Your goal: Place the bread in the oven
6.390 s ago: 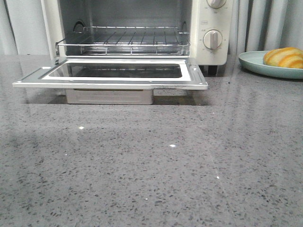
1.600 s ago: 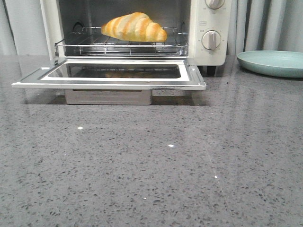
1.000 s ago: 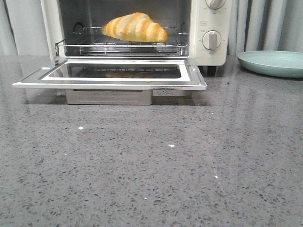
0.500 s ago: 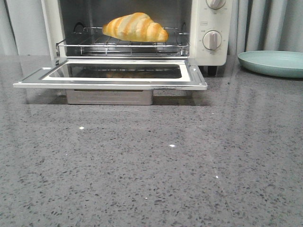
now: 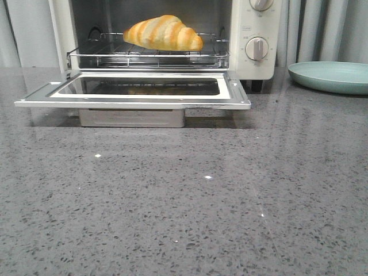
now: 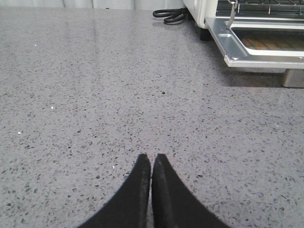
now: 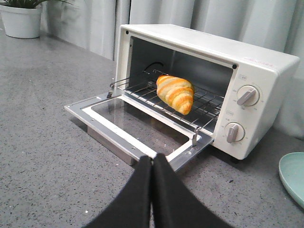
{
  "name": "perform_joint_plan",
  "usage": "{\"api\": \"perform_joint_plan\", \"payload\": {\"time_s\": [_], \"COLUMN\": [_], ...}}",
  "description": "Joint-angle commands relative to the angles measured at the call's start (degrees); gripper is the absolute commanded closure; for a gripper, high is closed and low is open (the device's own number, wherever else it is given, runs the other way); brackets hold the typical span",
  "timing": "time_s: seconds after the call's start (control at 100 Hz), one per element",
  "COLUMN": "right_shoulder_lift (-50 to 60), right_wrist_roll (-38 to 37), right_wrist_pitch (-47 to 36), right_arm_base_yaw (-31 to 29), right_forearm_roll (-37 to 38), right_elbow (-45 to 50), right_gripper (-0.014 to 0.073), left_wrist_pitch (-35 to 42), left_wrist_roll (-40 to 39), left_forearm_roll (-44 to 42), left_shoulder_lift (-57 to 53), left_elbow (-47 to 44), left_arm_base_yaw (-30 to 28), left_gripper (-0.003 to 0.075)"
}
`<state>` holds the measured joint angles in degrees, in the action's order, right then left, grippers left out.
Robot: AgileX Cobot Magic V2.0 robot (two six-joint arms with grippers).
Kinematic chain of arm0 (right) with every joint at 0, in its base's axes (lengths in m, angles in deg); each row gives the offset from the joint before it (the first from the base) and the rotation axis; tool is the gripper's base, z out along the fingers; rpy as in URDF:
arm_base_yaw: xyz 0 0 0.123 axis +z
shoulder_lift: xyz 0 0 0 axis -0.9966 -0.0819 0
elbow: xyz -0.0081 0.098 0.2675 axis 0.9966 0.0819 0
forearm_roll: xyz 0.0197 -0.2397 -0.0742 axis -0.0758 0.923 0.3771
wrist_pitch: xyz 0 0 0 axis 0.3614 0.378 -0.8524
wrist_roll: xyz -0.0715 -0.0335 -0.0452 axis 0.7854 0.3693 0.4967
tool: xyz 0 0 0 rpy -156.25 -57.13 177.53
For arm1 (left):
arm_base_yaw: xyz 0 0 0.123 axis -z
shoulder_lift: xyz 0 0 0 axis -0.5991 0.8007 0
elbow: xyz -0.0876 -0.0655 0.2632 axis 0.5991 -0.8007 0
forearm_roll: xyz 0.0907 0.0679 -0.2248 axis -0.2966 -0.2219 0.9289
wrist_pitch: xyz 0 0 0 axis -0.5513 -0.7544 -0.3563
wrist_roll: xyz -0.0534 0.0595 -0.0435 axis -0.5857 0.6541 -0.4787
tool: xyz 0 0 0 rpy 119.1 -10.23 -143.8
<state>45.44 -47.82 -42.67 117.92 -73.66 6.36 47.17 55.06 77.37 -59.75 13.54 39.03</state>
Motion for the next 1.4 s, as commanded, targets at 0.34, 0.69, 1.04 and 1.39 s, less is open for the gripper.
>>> {"api": "perform_joint_plan", "payload": {"time_s": [0.34, 0.69, 1.04, 1.39], "right_shoulder_lift": [-0.3, 2.1, 16.4, 18.1], "right_wrist_roll": [0.0, -13.7, -20.9, -20.9], "right_wrist_pitch": [-6.4, -33.4, -14.0, -1.1], "right_arm_base_yaw": [-0.6, -18.6, -31.6, -32.5], "right_forearm_roll": [0.1, 10.2, 14.2, 14.0], "right_elbow": [3.3, 26.1, 30.5, 30.5], "right_gripper": [0.0650, 0.0650, 0.0650, 0.0650], "left_wrist_pitch": [4.1, 4.1, 4.1, 4.1], "left_wrist_roll": [-0.7, -0.7, -0.7, -0.7], "left_forearm_roll": [0.5, 0.5, 0.5, 0.5], "left_shoulder_lift": [-1.6, -1.6, -1.6, -1.5], "left_elbow": [-1.3, -1.3, -1.3, -1.3], "left_arm_base_yaw": [-0.2, -0.2, -0.2, -0.2], "left_gripper": [0.0741, 0.0741, 0.0741, 0.0741]}}
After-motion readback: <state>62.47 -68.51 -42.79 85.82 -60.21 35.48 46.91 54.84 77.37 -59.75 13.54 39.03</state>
